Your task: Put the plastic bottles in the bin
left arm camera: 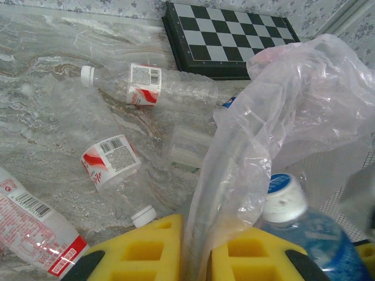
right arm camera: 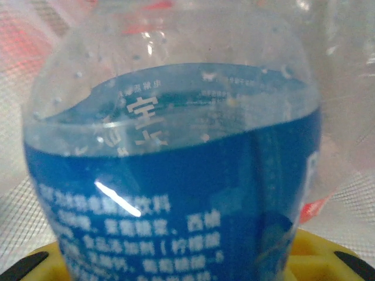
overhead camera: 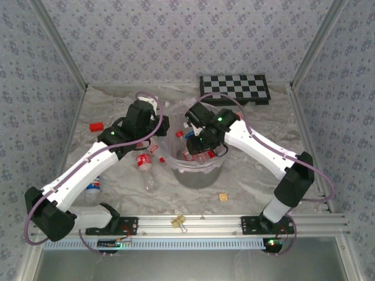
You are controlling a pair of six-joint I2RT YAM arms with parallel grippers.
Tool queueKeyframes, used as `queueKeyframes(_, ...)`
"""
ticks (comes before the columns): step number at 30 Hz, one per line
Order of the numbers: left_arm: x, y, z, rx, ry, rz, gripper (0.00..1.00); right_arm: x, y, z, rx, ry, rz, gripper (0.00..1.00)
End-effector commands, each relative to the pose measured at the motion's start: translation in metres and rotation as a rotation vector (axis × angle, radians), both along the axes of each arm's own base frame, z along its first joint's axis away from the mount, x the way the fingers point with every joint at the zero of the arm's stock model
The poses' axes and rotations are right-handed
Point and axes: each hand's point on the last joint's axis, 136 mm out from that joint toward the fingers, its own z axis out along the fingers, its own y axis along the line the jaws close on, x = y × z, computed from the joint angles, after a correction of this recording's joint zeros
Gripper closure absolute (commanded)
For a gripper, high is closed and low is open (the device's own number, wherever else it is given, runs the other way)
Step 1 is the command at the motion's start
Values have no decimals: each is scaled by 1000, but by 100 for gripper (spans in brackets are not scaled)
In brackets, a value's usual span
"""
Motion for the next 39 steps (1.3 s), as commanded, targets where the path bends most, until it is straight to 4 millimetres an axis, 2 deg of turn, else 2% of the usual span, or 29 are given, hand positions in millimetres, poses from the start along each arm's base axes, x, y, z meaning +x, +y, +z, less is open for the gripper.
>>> queueKeyframes(1, 9, 1, 4, 27, -52, 2, 100, 1, 4, -21, 15, 55, -64, 100)
queueKeyframes(4, 7, -2, 3, 27, -47, -7, 100, 3, 7, -34, 27, 82, -83, 100)
queueKeyframes(7, 7, 0, 4, 31, -54, -5, 100, 6, 1, -46, -15, 105, -115, 100)
queueKeyframes(8, 7, 0, 5, 33, -58, -4, 100, 7, -1, -49, -27, 111, -116, 96)
queueKeyframes(11, 6, 2, 5, 43, -63, -1, 100, 5, 1, -52, -35, 114, -102, 72)
queueKeyframes(13, 6, 2, 3, 47, -60, -3, 100, 3, 3, -51, -34, 110, -94, 53)
queueKeyframes(16, 6, 2, 3, 46, -56, -8, 100, -2, 4, -42, -20, 105, -85, 36)
queueKeyframes(20, 7, 2, 10, 57, -73, -12, 100, 0, 5, -11, 32, 44, -72, 27)
queueKeyframes(25, 6, 3, 13, 66, -78, -19, 100, -1, 7, 55, 171, -63, -38, 19)
queueKeyframes(27, 5, 4, 16, 67, -84, -19, 100, -1, 5, 77, 207, -82, -27, 12)
queueKeyframes(31, 4, 6, 27, 74, -99, -22, 100, 2, 1, 112, 266, -117, 9, 11)
queueKeyframes(34, 3, 6, 33, 65, -111, -24, 99, 1, -5, 125, 276, -135, 21, 13)
queueKeyframes(39, 3, 5, 42, 50, -126, -30, 77, 3, -27, 127, 250, -153, 2, 19)
